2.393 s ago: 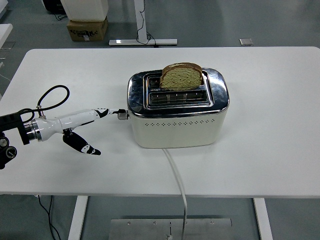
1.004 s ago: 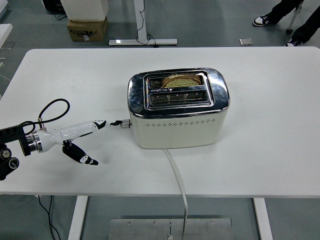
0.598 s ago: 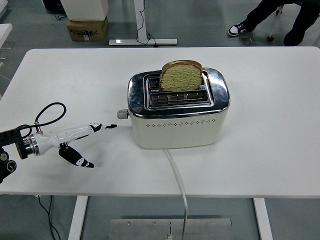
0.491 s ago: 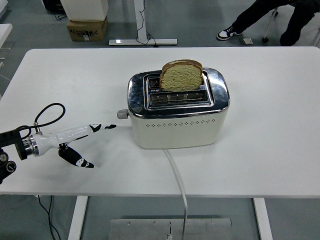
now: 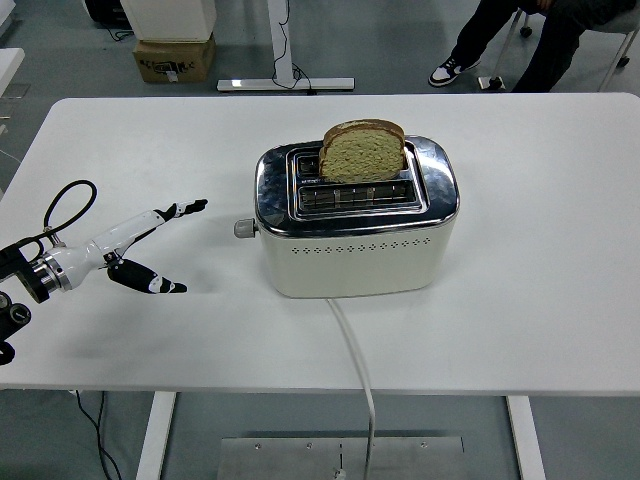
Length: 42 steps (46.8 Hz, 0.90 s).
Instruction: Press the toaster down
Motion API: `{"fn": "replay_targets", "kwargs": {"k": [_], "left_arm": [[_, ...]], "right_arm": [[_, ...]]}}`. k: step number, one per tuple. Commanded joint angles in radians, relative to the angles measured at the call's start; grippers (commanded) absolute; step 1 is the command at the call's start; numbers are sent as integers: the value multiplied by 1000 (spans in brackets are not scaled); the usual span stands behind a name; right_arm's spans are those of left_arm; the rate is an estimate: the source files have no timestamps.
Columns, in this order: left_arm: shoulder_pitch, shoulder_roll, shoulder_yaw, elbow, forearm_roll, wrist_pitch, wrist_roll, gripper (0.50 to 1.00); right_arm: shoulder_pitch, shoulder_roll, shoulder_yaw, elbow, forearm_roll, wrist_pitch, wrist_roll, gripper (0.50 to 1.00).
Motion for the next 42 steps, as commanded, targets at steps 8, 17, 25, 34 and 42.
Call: {"fn": "replay_targets", "kwargs": {"k": [8,17,25,34,42], "left_arm": [[-46,-3,-1,21,-194,-1,0,1000],[-79,-48,2,78,-336,-18,0,1000],[-93,-86,2,161,-427,-65,0,1000],[-119,-141,0,265,-582,-84,0,1000],[-134,-191,0,316,-721,-84,0,1000]], "right_arm": [[-1,0,1,0,1,0,0,1000],[-1,0,1,0,0,0,0,1000],[-1,0,0,0,0,0,0,1000],[-1,0,1,0,0,0,0,1000],[1,0,1,0,0,0,0,1000]]}}
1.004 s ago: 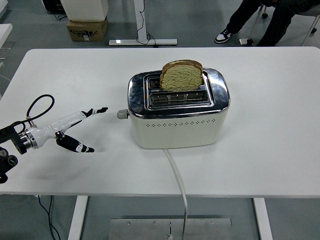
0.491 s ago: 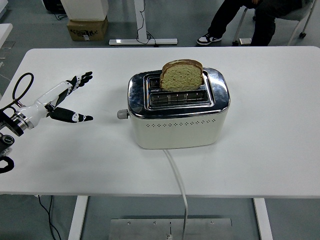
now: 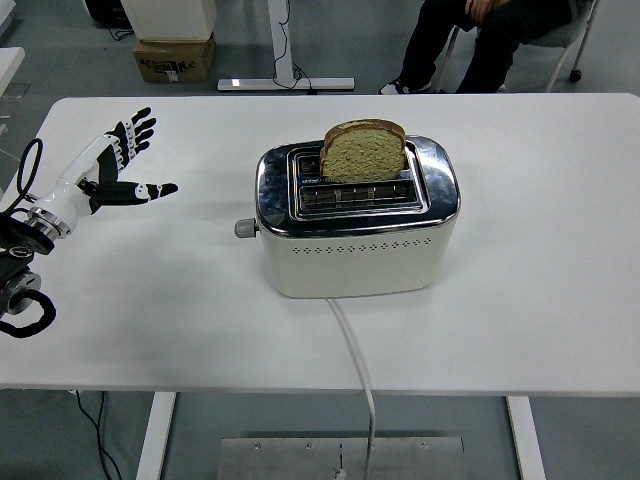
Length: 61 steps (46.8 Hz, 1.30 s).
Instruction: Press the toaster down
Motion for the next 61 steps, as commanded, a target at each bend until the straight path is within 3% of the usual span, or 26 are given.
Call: {"fn": "replay_targets", "kwargs": {"k": [1,16,31,40,58,61], "left_arm": [[-9,-26,0,20,-120,0,0,1000],[-29,-80,-9,48,-321,3,0,1000],[-56,-167,-17,164,-548,-15,0,1000],[-69,-226,-18,253,-575,-57,17,1000],[-115,-226,-18,304,-580,-95,22,1000],[-116,-224,-18,306,-580,-95,54,1000]], "right_arm": [[1,0,-1,0,1,0,0,1000],[-1,0,-1,0,1,0,0,1000],[-1,0,-1,0,-1,0,0,1000],[-1,0,1,0,-2,0,0,1000],[1,0,1,5,-2,2,0,1000],[1,0,1,6,-2,2,2,1000]]}}
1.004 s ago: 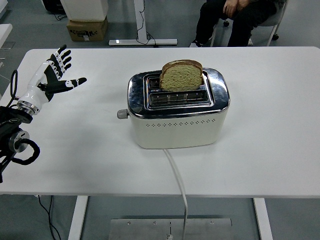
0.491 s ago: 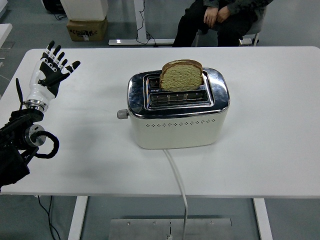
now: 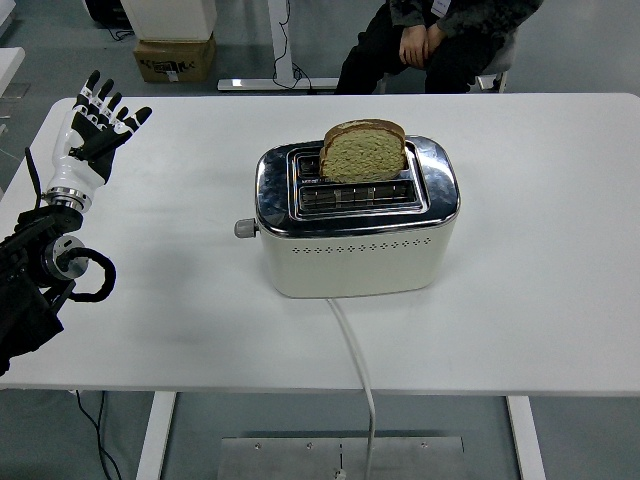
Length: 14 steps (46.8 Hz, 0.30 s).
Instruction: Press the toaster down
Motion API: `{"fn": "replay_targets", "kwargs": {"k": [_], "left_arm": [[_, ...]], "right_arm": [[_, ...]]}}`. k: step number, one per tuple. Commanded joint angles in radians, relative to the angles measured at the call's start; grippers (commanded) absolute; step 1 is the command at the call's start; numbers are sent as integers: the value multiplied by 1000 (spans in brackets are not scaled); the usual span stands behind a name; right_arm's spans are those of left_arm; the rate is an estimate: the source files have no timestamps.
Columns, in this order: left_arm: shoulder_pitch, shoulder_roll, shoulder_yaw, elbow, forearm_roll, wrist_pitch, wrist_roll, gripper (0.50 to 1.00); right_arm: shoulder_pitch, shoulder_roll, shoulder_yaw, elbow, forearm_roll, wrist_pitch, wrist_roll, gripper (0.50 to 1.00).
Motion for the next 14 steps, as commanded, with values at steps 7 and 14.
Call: {"fn": "replay_targets", "kwargs": {"k": [7,14], "left_arm": [[-3,9,0,6,1,-11,33,1000],[-15,9,0,38,1,-23,34,1000]], "right_arm": [[-2,0,1,2,2,0,1,1000],[-3,0,1,2,3,0,3,1000]]}}
